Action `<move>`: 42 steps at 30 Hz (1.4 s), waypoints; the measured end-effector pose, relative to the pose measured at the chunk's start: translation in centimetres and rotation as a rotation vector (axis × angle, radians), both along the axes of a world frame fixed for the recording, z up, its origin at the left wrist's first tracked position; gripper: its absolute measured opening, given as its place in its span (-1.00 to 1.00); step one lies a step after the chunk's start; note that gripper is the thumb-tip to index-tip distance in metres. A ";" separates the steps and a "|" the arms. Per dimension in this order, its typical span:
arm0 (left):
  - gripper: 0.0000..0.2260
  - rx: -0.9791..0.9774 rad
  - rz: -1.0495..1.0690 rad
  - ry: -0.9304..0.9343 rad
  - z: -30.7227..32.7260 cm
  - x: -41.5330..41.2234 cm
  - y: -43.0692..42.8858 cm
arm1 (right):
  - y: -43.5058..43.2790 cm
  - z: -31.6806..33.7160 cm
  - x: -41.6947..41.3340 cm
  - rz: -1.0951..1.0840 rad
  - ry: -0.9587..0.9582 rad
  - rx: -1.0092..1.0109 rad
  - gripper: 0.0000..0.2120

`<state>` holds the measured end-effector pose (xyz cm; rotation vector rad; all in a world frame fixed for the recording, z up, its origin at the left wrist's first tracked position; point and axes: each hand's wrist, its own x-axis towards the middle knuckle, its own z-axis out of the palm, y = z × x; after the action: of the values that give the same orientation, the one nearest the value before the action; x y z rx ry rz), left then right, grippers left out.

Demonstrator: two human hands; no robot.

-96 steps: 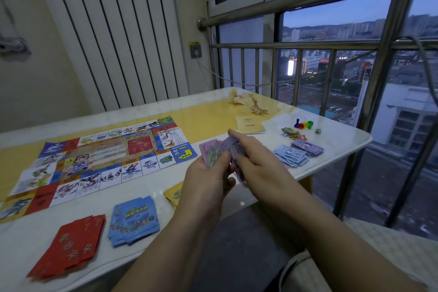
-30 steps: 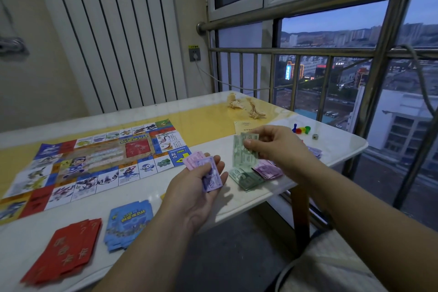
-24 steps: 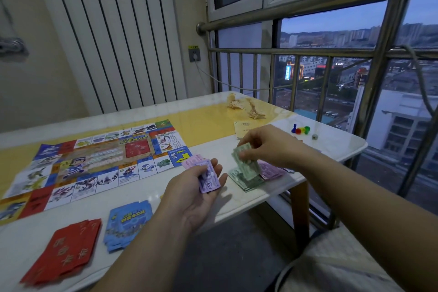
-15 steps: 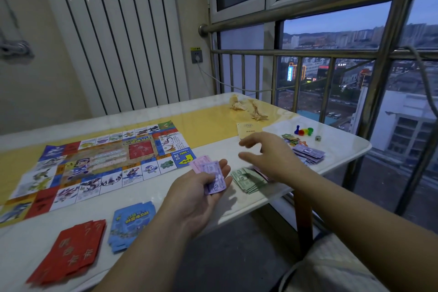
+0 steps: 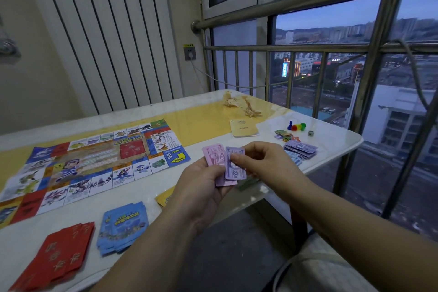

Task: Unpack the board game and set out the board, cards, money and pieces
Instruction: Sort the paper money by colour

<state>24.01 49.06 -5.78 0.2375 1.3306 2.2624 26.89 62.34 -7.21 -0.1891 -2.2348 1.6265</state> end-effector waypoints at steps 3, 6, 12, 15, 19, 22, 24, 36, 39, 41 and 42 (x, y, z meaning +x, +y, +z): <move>-0.76 0.017 0.024 -0.028 0.0 0.0 0.8 | 0.0 -0.1 0.6 -0.099 0.081 0.086 -0.92; -0.77 0.039 0.036 -0.098 -0.1 -0.5 1.5 | 2.2 0.6 0.6 -0.258 0.154 0.120 -0.83; -0.79 0.049 0.040 -0.202 -0.4 -1.1 2.6 | 12.8 0.3 -2.4 -0.465 -0.113 0.536 -0.73; -0.81 0.030 0.036 -0.209 -0.6 -1.1 3.1 | 15.5 -0.8 -3.5 -0.498 -0.284 0.686 -0.71; -0.83 -0.006 0.023 -0.171 -0.9 -1.2 3.1 | 14.4 -0.8 -3.0 -0.571 -0.297 0.843 -0.65; -0.85 -0.034 0.008 -0.126 -0.9 -0.9 3.1 | 10.2 0.8 -1.6 -0.412 0.011 0.554 -0.71; -0.85 -0.039 -0.008 -0.096 -0.8 -0.5 3.3 | 6.6 1.8 -0.4 -0.147 -0.015 0.383 -0.71; -0.82 -0.057 -0.005 0.118 -0.6 0.0 1.3 | 2.2 2.5 0.3 0.102 -0.108 0.010 -0.94; -0.87 -0.091 0.024 0.158 -0.6 0.2 1.0 | 1.3 2.4 0.5 0.115 -0.118 -0.044 -0.93; -0.86 -0.098 0.041 0.160 -0.6 0.2 0.9 | 0.9 2.3 0.4 0.106 -0.112 -0.054 -0.89; -0.85 -0.095 0.047 0.152 -0.6 0.1 0.8 | 0.9 2.2 0.3 0.097 -0.105 -0.055 -0.88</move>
<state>24.13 49.89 -6.34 0.3547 1.5318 2.2503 27.23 63.22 -5.00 -0.1879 -2.3110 1.7683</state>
